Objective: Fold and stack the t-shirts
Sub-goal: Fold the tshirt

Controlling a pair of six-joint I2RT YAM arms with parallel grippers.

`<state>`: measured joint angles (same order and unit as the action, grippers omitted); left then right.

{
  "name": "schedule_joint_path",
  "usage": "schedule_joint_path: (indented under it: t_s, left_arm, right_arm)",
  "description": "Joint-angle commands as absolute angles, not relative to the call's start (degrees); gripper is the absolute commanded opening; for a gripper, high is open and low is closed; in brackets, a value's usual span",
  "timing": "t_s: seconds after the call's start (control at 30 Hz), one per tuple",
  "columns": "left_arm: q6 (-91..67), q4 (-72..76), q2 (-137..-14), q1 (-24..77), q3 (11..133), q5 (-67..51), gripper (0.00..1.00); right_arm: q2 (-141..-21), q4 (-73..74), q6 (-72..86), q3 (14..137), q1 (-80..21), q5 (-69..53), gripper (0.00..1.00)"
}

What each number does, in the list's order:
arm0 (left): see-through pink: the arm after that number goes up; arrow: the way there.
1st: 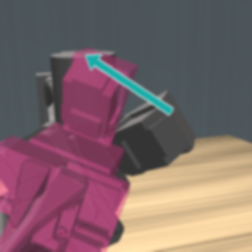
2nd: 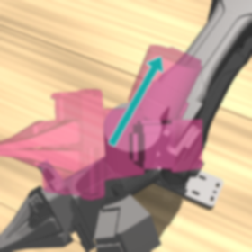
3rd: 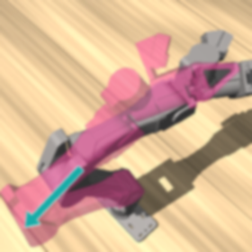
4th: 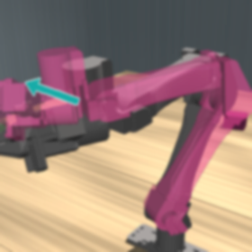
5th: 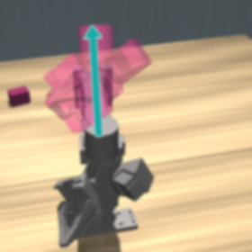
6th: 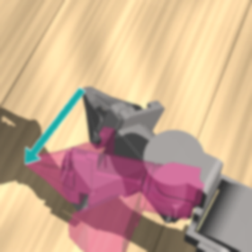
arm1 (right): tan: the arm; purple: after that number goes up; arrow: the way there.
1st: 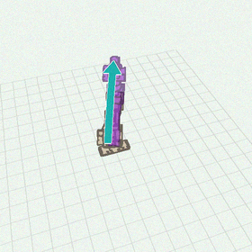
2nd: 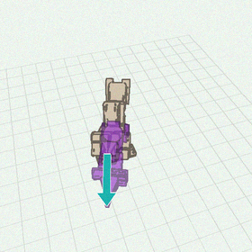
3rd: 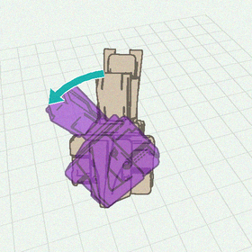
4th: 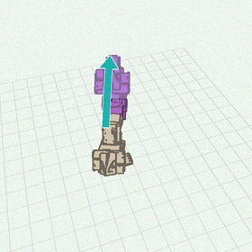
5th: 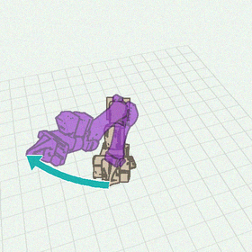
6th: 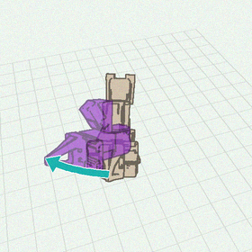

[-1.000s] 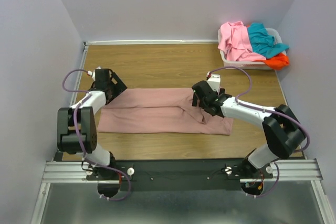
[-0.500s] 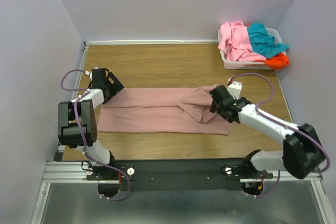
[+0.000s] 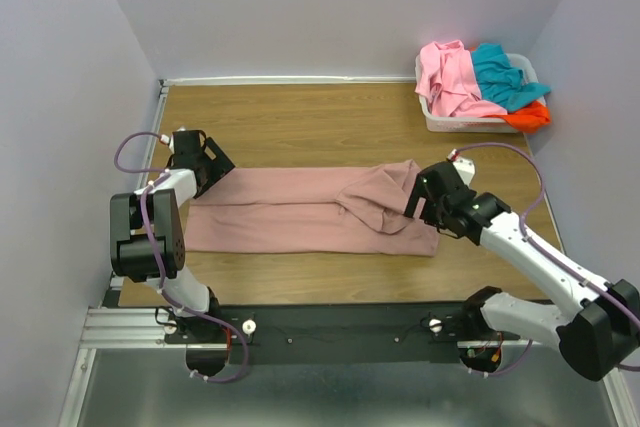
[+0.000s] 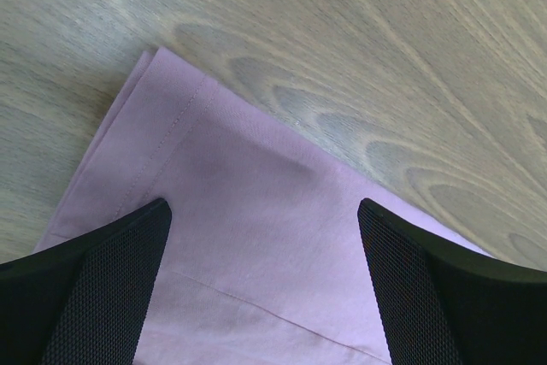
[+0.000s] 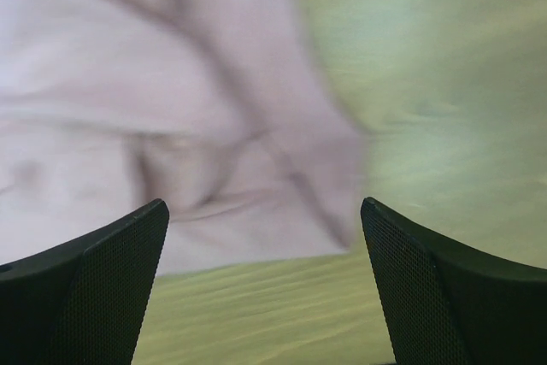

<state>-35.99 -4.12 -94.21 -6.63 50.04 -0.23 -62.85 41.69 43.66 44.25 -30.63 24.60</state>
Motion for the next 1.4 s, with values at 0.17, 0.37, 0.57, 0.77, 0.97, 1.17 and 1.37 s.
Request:
schedule_joint_path:
  t_s: [0.17,0.37,0.57,0.77,0.97,1.17,1.37]
  left_arm:
    - [-34.7,-6.1,-91.3,-7.1,49.2,0.3,0.98]
    - [-35.8,-6.7,-86.8,-6.9,49.1,-2.4,0.98]
    - [-35.9,-8.5,-81.9,-6.9,48.6,-0.4,0.98]
    - [-36.1,-9.8,-77.9,-6.9,47.7,1.6,0.98]
    - [-36.2,-10.6,-77.1,-6.9,48.3,2.0,0.98]
    - [-36.5,-10.2,-77.5,-6.8,48.1,1.7,0.98]
    - [-36.4,-10.0,-77.8,-6.8,47.8,1.7,0.98]
  right_arm:
    - [-67.7,15.9,36.7,42.6,-30.8,-8.4,0.9]
    - [-77.2,12.4,36.4,44.8,-31.4,-6.5,0.65]
    - [-82.2,12.5,36.3,43.5,-31.4,-2.7,0.64]
    - [-86.9,10.9,36.6,43.4,-31.5,-4.7,0.56]
    - [-85.6,9.9,36.9,42.4,-31.6,-6.9,0.3]
    - [-79.9,9.8,38.8,40.3,-31.7,-7.9,0.11]
    - [-75.5,9.9,41.3,37.0,-33.5,-9.8,0.0]
